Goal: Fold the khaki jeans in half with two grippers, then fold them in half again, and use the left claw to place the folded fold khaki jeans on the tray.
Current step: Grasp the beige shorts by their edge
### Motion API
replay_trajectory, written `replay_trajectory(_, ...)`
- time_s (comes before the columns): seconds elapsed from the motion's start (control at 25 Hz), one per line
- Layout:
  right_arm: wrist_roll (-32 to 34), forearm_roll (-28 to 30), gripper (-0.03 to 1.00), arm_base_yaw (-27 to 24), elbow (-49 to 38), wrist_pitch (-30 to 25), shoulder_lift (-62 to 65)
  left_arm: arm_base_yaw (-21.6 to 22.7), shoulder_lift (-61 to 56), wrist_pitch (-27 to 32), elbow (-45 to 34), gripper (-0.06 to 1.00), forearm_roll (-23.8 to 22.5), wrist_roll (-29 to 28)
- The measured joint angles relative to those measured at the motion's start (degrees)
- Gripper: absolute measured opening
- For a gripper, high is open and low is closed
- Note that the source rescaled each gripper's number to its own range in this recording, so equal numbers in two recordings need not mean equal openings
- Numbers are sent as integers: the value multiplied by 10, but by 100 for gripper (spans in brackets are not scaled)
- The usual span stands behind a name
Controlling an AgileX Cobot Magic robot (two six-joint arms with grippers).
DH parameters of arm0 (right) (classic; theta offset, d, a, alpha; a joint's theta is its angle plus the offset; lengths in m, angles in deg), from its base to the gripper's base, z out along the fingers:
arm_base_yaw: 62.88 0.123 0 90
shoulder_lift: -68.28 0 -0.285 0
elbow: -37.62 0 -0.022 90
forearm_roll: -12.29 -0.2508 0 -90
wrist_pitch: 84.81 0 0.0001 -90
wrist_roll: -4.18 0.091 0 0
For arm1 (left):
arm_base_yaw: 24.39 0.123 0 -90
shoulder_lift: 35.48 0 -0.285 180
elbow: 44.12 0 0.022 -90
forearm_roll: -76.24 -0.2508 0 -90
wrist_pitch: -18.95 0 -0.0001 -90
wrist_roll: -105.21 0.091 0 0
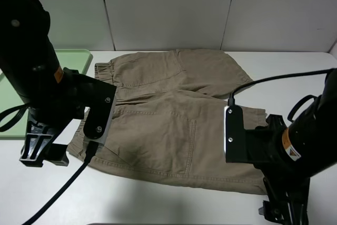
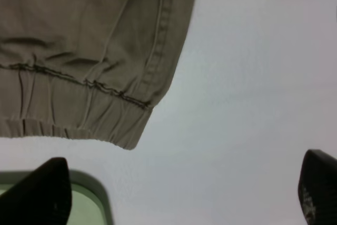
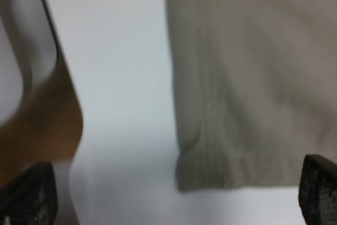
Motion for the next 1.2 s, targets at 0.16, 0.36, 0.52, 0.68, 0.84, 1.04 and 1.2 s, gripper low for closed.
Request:
replay_trajectory(0.16,0,22,99,0,-25,18,0,6,1,-9,0,83,2,36)
replay_trajectory(0.36,-2,40,99,0,-45,72,0,31,28,-10,0,82,2,49)
replay_trajectory(0.52,-3,50,99,0,-53,115,0,34,56,-12,0,81,3,77)
replay_trajectory(0.68,-12,51,99,0,-54,149,-6,35,79,-16,0,81,3,89)
replay_trajectory(0.84,-13,51,99,0,-54,165,-51,37,96,-27,0,81,3,91)
replay_trajectory(1.04,-13,51,99,0,-54,193,-126,43,97,-39,0,81,3,92)
replay_trajectory(1.2,-13,51,99,0,-53,228,-176,56,97,-40,0,81,3,93)
